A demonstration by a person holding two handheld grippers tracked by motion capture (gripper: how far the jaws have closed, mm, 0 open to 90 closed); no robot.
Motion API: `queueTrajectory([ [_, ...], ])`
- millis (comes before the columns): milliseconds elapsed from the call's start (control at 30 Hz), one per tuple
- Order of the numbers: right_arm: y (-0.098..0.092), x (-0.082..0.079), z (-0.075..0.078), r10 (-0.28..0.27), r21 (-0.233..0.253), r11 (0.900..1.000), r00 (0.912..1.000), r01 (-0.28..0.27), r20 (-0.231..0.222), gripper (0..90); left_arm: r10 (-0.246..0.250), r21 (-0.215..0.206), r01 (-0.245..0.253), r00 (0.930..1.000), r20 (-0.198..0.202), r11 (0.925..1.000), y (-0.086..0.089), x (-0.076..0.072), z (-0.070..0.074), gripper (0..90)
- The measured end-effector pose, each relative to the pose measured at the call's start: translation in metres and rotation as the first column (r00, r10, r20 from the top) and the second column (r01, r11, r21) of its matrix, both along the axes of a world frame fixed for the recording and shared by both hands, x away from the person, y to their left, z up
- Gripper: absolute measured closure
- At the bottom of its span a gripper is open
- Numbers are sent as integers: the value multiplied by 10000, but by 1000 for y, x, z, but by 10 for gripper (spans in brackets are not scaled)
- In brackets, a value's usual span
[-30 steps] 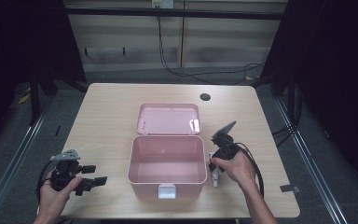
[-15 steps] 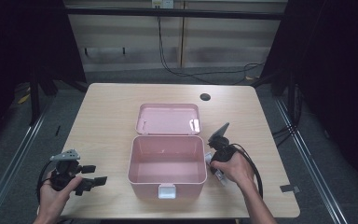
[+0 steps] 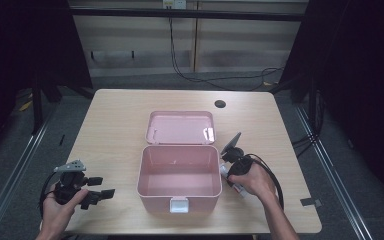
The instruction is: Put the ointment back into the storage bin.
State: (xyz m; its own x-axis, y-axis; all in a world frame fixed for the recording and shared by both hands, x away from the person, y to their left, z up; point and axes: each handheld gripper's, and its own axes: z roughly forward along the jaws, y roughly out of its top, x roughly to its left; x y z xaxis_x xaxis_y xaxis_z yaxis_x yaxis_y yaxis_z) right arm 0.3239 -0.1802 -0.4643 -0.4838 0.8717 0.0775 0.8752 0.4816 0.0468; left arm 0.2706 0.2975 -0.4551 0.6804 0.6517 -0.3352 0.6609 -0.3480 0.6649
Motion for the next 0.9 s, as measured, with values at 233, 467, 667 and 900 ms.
queueTrajectory([
  [233,4,3,2,751,-92,9971,9968,-754,-280,718,-92,-80,92,9999,40,9999,1,-2,1,214],
  [467,-4,-1,9,951,94,9954,9951,-949,-275,717,-55,-117,56,10000,70,9999,1,-2,2,214],
  [667,-11,-5,17,1195,333,9924,9926,-1188,-223,716,-49,-19,49,10000,34,10000,0,-2,1,214],
  [900,-9,-10,24,2245,384,9741,9733,-2228,-483,716,-42,-76,42,10000,-4,10000,1,-1,1,214],
])
